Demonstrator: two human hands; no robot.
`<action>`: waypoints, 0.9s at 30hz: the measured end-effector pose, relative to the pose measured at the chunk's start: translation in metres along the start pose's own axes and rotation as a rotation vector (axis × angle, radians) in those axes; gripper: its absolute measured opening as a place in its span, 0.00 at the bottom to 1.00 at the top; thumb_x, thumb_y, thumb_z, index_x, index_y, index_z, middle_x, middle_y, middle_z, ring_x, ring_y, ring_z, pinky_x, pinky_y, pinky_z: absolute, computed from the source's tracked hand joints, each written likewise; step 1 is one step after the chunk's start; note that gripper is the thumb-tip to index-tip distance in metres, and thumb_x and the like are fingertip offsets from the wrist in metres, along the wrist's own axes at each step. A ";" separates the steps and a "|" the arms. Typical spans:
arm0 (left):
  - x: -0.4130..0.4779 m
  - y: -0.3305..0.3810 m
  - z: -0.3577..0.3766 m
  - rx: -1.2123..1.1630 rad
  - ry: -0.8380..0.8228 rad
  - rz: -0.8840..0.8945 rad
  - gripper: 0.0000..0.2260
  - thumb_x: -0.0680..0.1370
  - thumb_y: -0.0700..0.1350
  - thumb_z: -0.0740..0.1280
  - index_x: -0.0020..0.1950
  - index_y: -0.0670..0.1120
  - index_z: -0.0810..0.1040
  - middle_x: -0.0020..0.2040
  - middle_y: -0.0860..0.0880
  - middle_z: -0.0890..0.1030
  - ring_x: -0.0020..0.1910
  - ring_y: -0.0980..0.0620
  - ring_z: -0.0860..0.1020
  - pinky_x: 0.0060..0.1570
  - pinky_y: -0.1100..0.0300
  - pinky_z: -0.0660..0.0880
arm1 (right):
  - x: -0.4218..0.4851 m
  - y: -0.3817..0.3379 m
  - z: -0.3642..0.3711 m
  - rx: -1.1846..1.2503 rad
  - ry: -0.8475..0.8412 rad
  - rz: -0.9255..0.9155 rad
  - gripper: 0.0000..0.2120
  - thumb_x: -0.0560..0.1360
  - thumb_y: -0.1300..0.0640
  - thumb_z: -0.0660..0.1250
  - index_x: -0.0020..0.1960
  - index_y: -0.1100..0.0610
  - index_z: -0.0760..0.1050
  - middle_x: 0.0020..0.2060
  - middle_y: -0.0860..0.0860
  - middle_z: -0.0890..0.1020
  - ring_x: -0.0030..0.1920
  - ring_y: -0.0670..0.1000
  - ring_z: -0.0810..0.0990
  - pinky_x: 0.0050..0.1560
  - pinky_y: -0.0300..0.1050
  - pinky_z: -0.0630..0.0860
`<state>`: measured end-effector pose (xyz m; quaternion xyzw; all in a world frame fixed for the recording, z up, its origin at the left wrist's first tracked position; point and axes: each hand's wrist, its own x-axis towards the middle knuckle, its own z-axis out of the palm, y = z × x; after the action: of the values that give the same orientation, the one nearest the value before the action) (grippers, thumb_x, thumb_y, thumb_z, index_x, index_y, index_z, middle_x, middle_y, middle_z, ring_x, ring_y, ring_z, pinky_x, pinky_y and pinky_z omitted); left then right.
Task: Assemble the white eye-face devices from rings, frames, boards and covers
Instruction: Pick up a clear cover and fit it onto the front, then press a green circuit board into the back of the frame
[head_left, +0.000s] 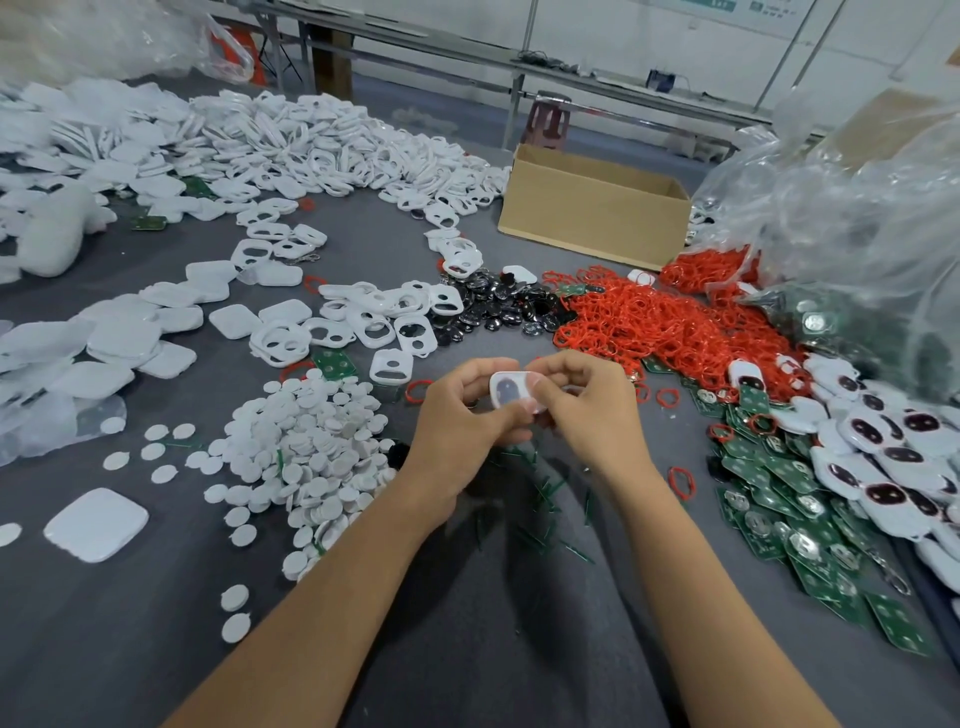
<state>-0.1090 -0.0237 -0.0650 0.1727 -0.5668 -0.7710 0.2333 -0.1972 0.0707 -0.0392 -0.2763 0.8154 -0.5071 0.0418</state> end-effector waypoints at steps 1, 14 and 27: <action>-0.001 0.000 0.000 0.025 -0.017 0.009 0.16 0.72 0.31 0.73 0.54 0.46 0.80 0.50 0.46 0.84 0.41 0.51 0.83 0.38 0.60 0.81 | 0.001 0.000 0.000 0.028 0.000 0.021 0.05 0.74 0.64 0.68 0.42 0.56 0.81 0.30 0.50 0.80 0.30 0.50 0.78 0.33 0.43 0.73; -0.001 0.002 0.000 -0.084 -0.027 -0.042 0.17 0.70 0.27 0.71 0.54 0.43 0.78 0.52 0.39 0.83 0.45 0.43 0.82 0.40 0.60 0.82 | -0.003 -0.004 -0.010 -0.120 0.215 -0.133 0.05 0.74 0.59 0.69 0.41 0.53 0.81 0.30 0.41 0.79 0.33 0.37 0.75 0.37 0.30 0.68; 0.004 -0.005 0.004 0.196 -0.015 0.091 0.14 0.70 0.27 0.71 0.42 0.45 0.76 0.37 0.45 0.80 0.31 0.54 0.79 0.32 0.64 0.78 | 0.043 -0.064 0.033 -0.622 -0.253 -0.251 0.13 0.71 0.66 0.63 0.47 0.53 0.82 0.45 0.52 0.84 0.47 0.55 0.81 0.51 0.50 0.78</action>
<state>-0.1152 -0.0213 -0.0681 0.1630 -0.6487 -0.7016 0.2457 -0.1958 0.0014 0.0080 -0.4345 0.8787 -0.1977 -0.0060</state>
